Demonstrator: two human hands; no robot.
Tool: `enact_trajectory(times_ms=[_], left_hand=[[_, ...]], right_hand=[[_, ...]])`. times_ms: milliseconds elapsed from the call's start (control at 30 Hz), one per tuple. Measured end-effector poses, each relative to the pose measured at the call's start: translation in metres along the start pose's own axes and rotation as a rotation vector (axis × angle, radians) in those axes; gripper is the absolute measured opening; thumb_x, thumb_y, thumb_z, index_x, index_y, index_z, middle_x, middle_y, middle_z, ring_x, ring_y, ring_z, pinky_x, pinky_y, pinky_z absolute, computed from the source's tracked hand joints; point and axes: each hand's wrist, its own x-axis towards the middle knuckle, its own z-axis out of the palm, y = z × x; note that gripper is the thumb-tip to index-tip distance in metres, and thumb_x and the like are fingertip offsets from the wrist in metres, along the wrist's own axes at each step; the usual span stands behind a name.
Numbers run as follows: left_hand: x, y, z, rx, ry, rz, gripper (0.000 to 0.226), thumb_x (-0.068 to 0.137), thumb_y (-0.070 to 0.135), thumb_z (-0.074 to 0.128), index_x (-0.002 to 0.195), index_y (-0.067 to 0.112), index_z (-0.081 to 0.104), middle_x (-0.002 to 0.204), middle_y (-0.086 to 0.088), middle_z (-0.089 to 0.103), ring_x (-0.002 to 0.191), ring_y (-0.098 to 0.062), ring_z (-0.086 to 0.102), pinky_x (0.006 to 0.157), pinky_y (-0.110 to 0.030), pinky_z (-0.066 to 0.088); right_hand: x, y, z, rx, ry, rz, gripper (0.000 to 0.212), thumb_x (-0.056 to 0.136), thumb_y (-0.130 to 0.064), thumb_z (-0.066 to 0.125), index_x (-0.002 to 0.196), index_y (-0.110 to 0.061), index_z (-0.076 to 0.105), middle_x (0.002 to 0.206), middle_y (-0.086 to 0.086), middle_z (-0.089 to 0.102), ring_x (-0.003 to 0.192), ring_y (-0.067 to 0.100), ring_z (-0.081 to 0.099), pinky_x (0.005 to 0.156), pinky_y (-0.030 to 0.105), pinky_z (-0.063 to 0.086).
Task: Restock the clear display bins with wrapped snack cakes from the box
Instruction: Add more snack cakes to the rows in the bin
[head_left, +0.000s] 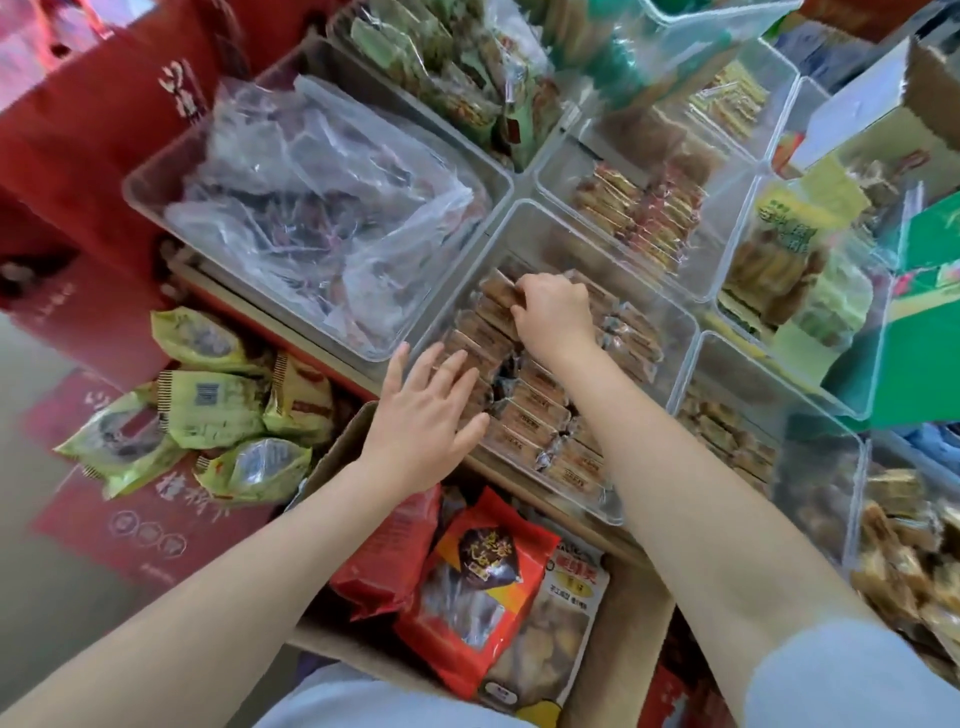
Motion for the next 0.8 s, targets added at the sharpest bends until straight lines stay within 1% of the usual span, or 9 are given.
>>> enact_trajectory(times_ms=[133,233,333,467,567,633,667,733,800], left_hand=[[0.001,0.002,-0.004,0.032,-0.061,-0.015,0.078,0.095,0.062,0.008,0.152,0.022,0.043,0.161,0.000,0.036,0.152,-0.024,0.020,0.122,-0.050,-0.009],[0.001,0.002,-0.010,0.055,-0.093,-0.021,0.079,0.094,0.062,0.006,0.154,0.023,0.040,0.163,0.000,0.033,0.153,-0.023,0.018,0.120,-0.049,-0.013],[0.004,0.004,-0.015,0.084,-0.149,-0.019,0.071,0.100,0.062,0.013,0.158,0.026,0.031,0.167,0.002,0.023,0.155,-0.020,0.012,0.120,-0.049,-0.013],[0.005,0.008,-0.026,0.120,-0.244,-0.028,0.069,0.102,0.060,0.015,0.160,0.023,0.021,0.169,-0.001,0.013,0.156,-0.022,0.006,0.122,-0.052,-0.012],[-0.011,0.039,-0.035,0.134,-0.175,-0.038,0.063,0.105,0.052,0.020,0.157,0.018,0.032,0.167,-0.007,0.022,0.155,-0.025,0.011,0.121,-0.053,-0.011],[-0.031,0.084,-0.036,-0.017,-0.069,0.040,0.058,0.103,0.049,0.024,0.142,0.017,0.054,0.154,-0.008,0.046,0.148,-0.025,0.031,0.122,-0.051,0.001],[-0.043,0.112,-0.036,-0.128,-0.057,0.091,0.060,0.099,0.049,0.024,0.128,0.016,0.064,0.139,-0.007,0.060,0.138,-0.025,0.046,0.119,-0.049,0.014],[-0.069,0.175,-0.031,-0.335,-0.130,0.204,0.054,0.097,0.047,0.030,0.111,0.014,0.071,0.115,-0.005,0.070,0.115,-0.027,0.062,0.103,-0.041,0.038],[-0.096,0.238,-0.022,-0.469,-0.284,0.307,0.033,0.101,0.035,0.046,0.117,0.017,0.070,0.117,-0.002,0.069,0.114,-0.024,0.062,0.095,-0.037,0.046]], right_hand=[[-0.009,-0.004,0.007,-0.159,-0.097,-0.043,0.036,0.104,-0.024,0.036,0.135,-0.011,0.047,0.133,0.009,0.057,0.127,0.030,0.046,0.102,0.046,0.033],[-0.029,-0.007,0.005,-0.113,-0.177,-0.020,0.051,0.105,-0.030,0.029,0.153,-0.010,0.029,0.154,0.009,0.038,0.143,0.030,0.027,0.112,0.054,0.025],[-0.066,-0.010,-0.008,0.045,-0.144,-0.045,0.046,0.105,-0.035,0.031,0.141,-0.015,0.051,0.158,0.008,0.032,0.148,0.026,0.019,0.117,0.052,0.018],[-0.151,0.008,-0.033,0.427,-0.061,-0.066,0.035,0.104,-0.028,0.044,0.119,-0.011,0.070,0.129,0.007,0.061,0.124,0.022,0.049,0.105,0.040,0.036],[-0.230,0.045,-0.055,0.621,-0.069,-0.045,0.033,0.105,-0.025,0.046,0.102,-0.007,0.073,0.098,0.003,0.070,0.095,0.016,0.062,0.085,0.031,0.049],[-0.287,0.078,-0.066,0.669,0.055,0.012,0.028,0.104,-0.023,0.050,0.099,-0.011,0.075,0.090,-0.003,0.072,0.085,0.008,0.062,0.076,0.019,0.047],[-0.315,0.096,-0.070,0.672,0.136,0.046,0.026,0.102,-0.022,0.052,0.097,-0.012,0.076,0.088,-0.004,0.072,0.082,0.007,0.061,0.075,0.019,0.046],[-0.370,0.136,-0.074,0.662,0.257,0.146,0.024,0.100,-0.019,0.055,0.091,-0.010,0.075,0.083,-0.002,0.071,0.077,0.008,0.060,0.072,0.024,0.046],[-0.423,0.176,-0.076,0.630,0.336,0.262,0.020,0.098,-0.017,0.058,0.089,-0.009,0.074,0.079,-0.001,0.068,0.072,0.009,0.057,0.067,0.026,0.043]])
